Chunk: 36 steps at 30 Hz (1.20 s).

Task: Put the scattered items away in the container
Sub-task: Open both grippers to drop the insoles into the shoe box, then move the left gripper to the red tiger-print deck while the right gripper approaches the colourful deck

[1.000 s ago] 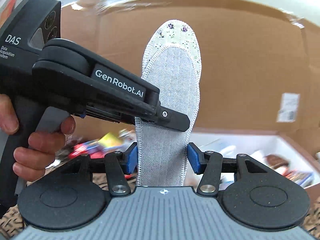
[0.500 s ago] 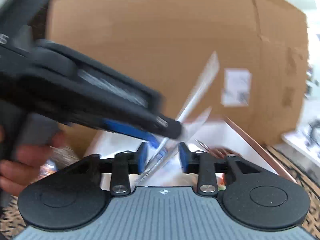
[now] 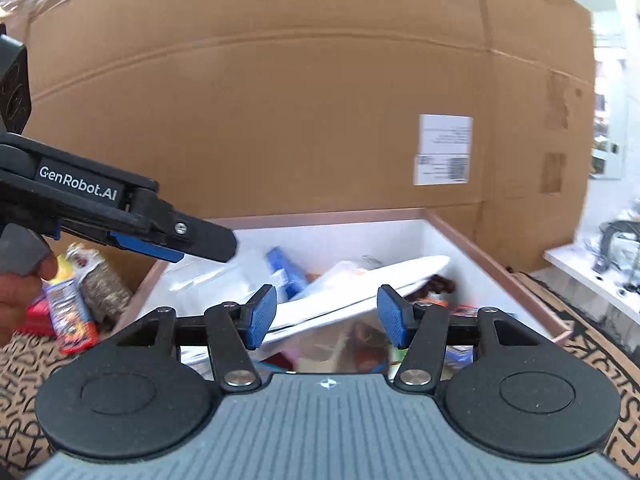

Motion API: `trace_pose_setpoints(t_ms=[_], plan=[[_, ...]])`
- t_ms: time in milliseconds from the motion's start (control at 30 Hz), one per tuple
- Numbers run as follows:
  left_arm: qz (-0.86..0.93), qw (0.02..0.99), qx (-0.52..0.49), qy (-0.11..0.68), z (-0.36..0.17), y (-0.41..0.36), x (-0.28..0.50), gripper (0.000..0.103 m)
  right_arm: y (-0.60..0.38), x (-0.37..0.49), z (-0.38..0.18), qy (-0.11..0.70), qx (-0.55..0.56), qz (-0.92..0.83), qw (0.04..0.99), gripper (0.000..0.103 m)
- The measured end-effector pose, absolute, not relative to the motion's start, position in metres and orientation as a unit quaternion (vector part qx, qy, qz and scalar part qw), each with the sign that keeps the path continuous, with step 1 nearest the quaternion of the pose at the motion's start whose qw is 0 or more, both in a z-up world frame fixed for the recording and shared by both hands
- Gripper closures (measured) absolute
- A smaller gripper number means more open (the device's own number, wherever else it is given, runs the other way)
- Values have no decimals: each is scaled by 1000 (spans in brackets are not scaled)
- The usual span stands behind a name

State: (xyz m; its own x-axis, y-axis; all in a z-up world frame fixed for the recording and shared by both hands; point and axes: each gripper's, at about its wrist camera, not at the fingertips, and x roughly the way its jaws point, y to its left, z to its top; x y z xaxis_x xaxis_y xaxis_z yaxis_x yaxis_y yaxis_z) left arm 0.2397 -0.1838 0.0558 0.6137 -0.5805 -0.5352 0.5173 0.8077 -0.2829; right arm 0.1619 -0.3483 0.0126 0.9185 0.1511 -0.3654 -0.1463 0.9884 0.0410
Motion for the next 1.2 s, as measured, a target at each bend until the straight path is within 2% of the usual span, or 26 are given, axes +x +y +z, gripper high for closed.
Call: trace_pose_setpoints(t_ms=[100, 167, 333, 500, 600, 933, 1200], plan=[[-300, 902, -74, 302, 52, -168, 218, 4, -335, 167, 7, 198, -18, 85, 976, 48], [-299, 902, -90, 299, 49, -156, 203, 1, -333, 180, 0, 215, -18, 78, 973, 48], [-282, 908, -111, 289, 37, -121, 172, 0, -335, 179, -3, 216, 15, 36, 976, 37], [-259, 907, -142, 302, 26, -82, 157, 0, -312, 149, 9, 170, 4, 46, 984, 12], [-239, 911, -156, 296, 20, -56, 142, 0, -292, 132, 13, 149, -22, 62, 987, 2], [-134, 923, -193, 305, -12, 45, 94, 0, -219, 88, 21, 112, -94, 132, 980, 1], [-93, 929, -215, 286, -15, 97, 89, 0, -150, 89, 5, 130, -170, 195, 957, 1]])
